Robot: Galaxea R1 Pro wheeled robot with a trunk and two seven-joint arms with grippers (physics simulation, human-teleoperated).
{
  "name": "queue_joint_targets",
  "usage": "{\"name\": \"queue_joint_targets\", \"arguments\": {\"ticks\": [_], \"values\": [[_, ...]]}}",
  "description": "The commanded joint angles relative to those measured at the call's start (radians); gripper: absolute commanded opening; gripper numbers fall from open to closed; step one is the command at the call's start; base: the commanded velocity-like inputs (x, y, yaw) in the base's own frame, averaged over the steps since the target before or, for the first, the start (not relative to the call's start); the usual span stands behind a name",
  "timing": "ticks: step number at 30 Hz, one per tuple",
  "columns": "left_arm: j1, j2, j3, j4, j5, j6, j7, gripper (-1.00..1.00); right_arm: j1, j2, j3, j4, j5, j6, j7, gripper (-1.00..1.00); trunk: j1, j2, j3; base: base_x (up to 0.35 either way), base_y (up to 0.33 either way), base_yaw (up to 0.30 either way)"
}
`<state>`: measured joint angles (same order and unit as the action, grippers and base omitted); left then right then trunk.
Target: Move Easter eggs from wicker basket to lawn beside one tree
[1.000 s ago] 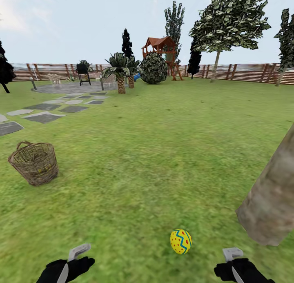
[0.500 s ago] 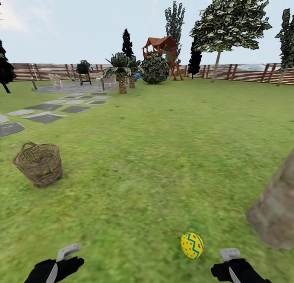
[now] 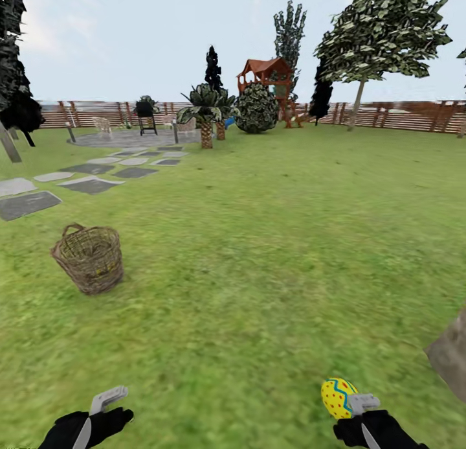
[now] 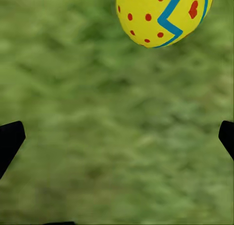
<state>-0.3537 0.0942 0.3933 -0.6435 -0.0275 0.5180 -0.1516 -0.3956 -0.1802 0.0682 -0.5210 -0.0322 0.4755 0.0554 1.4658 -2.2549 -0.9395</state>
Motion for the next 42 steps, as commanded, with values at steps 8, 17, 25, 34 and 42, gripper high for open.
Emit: {"name": "queue_joint_targets", "arguments": {"ticks": [8, 17, 25, 34, 42], "values": [[-0.001, -0.001, 0.005, -0.001, -0.003, 0.007, -0.006, 1.00, 0.000, -0.002, 0.005, -0.002, -0.003, 0.006, 0.000, 1.00, 0.000, 0.000, -0.001, 0.268, 0.222, 0.282], [-0.001, -0.002, 0.005, -0.001, -0.004, 0.006, -0.006, 1.00, 0.000, -0.005, 0.004, -0.002, -0.006, 0.006, 0.000, 1.00, 0.000, 0.000, -0.001, 0.318, 0.129, 0.142], [-0.001, -0.004, 0.004, -0.001, -0.005, 0.006, -0.006, 1.00, 0.000, -0.008, 0.002, -0.002, -0.006, 0.006, 0.001, 1.00, 0.000, 0.000, -0.001, 0.329, 0.081, 0.003], [-0.001, -0.002, 0.004, -0.001, -0.003, 0.005, -0.007, 1.00, 0.000, -0.008, 0.002, -0.002, -0.007, 0.006, 0.001, 1.00, 0.000, 0.000, -0.001, 0.329, 0.078, 0.000], [-0.001, 0.019, 0.009, -0.013, -0.002, 0.008, -0.012, 1.00, 0.000, -0.009, 0.001, -0.002, -0.006, 0.006, 0.001, 1.00, 0.000, 0.000, -0.001, 0.329, 0.082, 0.000]]}}
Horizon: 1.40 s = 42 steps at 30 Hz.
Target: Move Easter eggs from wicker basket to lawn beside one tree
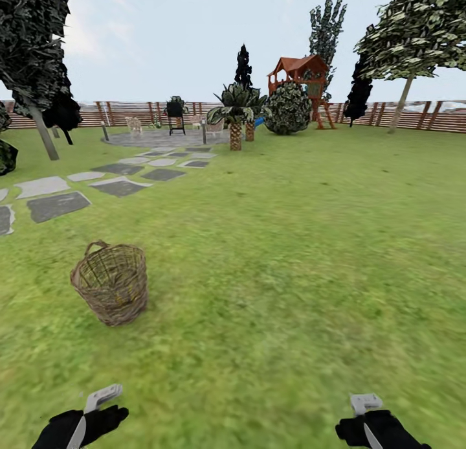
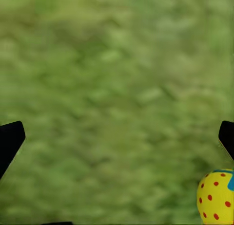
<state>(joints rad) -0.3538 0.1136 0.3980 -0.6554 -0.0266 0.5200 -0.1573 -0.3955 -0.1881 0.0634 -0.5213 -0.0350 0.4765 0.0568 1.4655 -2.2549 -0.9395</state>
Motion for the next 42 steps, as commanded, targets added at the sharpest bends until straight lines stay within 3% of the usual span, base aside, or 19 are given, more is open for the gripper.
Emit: {"name": "queue_joint_targets", "arguments": {"ticks": [1, 3, 5, 8, 15, 18, 22, 42], "values": [[-0.001, 0.040, 0.006, -0.008, 0.002, 0.008, -0.010, 1.00, 0.000, -0.002, 0.006, -0.002, -0.003, 0.006, 0.000, 1.00, 0.000, 0.000, -0.001, 0.329, 0.082, 0.000], [-0.001, 0.112, 0.008, -0.011, 0.015, 0.024, -0.032, 1.00, 0.000, -0.003, 0.006, -0.002, -0.003, 0.006, 0.000, 1.00, 0.000, 0.000, -0.001, 0.329, 0.081, 0.000], [-0.001, 0.171, 0.008, -0.012, 0.039, 0.066, -0.096, 1.00, 0.000, -0.003, 0.006, -0.002, -0.003, 0.007, 0.000, 1.00, 0.000, 0.000, -0.001, 0.329, 0.076, 0.000], [-0.001, 0.204, 0.003, -0.012, 0.053, 0.124, -0.189, 1.00, 0.000, -0.003, 0.006, -0.002, -0.003, 0.007, 0.000, 1.00, 0.000, 0.000, -0.001, 0.329, 0.040, 0.000], [-0.001, 0.199, -0.003, -0.009, 0.054, 0.138, -0.189, 1.00, 0.000, -0.002, 0.006, -0.002, -0.003, 0.007, 0.000, 1.00, 0.000, 0.000, -0.001, 0.329, 0.005, 0.000], [-0.001, 0.180, -0.004, -0.011, 0.053, 0.137, -0.186, 1.00, 0.000, -0.003, 0.006, -0.002, -0.003, 0.007, 0.000, 1.00, 0.000, 0.000, -0.001, 0.225, 0.000, 0.000], [-0.001, 0.175, -0.003, -0.012, 0.052, 0.137, -0.186, 1.00, 0.000, -0.002, 0.006, -0.002, -0.003, 0.007, 0.000, 1.00, 0.000, 0.000, -0.001, 0.055, 0.000, 0.000], [-0.001, 0.172, -0.003, -0.013, 0.051, 0.138, -0.185, 1.00, 0.000, 0.000, 0.007, -0.002, -0.003, 0.006, 0.000, 1.00, -0.076, 0.140, 0.062, 0.002, 0.000, 0.000]]}}
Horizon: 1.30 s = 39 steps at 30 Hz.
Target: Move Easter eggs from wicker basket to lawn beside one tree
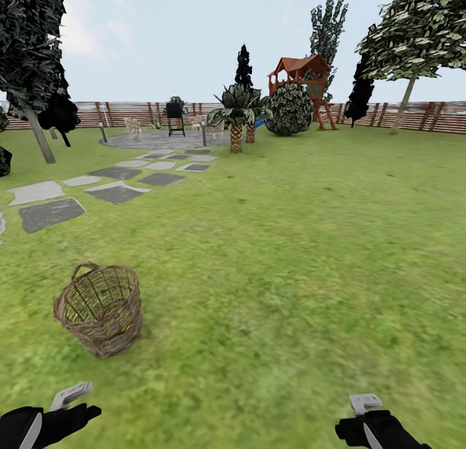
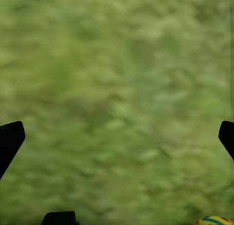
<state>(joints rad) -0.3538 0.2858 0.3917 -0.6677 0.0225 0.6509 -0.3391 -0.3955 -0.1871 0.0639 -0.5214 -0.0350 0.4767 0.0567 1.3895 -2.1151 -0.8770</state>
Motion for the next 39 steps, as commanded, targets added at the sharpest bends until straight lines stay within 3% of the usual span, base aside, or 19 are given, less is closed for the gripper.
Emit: {"name": "queue_joint_targets", "arguments": {"ticks": [1, 39], "values": [[-0.001, 0.000, 0.004, -0.001, 0.002, 0.007, -0.003, 1.00, 0.000, -0.001, 0.006, -0.002, -0.003, 0.006, 0.000, 1.00, -0.004, 0.007, 0.002, 0.000, 0.000, 0.000], [-0.001, -0.011, 0.003, 0.000, 0.002, 0.007, -0.001, 1.00, 0.000, 0.001, 0.006, -0.002, -0.002, 0.005, -0.001, 1.00, -0.150, 0.273, 0.121, 0.000, 0.000, 0.000]]}}
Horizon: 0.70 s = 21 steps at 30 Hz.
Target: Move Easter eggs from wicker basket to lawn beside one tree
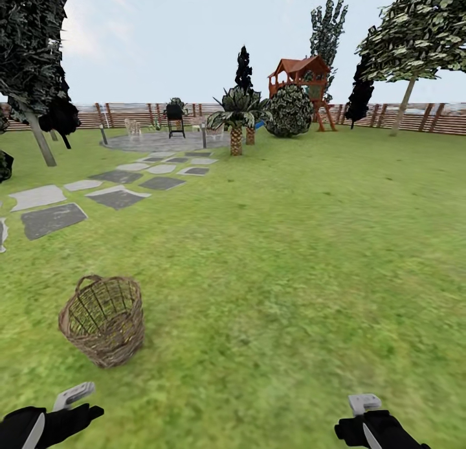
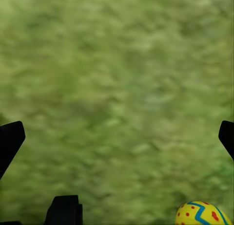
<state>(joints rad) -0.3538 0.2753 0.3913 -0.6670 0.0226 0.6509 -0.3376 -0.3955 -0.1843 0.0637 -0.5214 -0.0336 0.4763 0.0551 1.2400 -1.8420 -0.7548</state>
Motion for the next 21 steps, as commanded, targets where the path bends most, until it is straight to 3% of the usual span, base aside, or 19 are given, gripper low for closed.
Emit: {"name": "queue_joint_targets", "arguments": {"ticks": [1, 21], "values": [[-0.001, -0.002, 0.003, -0.001, 0.002, 0.007, -0.003, 1.00, 0.000, -0.001, 0.006, -0.002, -0.003, 0.005, 0.000, 1.00, -0.004, 0.007, 0.002, 0.000, 0.000, 0.000], [-0.001, -0.007, 0.004, -0.002, 0.000, 0.007, -0.003, 1.00, 0.000, 0.002, 0.006, -0.002, -0.003, 0.005, 0.000, 1.00, -0.077, 0.140, 0.062, 0.000, 0.000, 0.000]]}}
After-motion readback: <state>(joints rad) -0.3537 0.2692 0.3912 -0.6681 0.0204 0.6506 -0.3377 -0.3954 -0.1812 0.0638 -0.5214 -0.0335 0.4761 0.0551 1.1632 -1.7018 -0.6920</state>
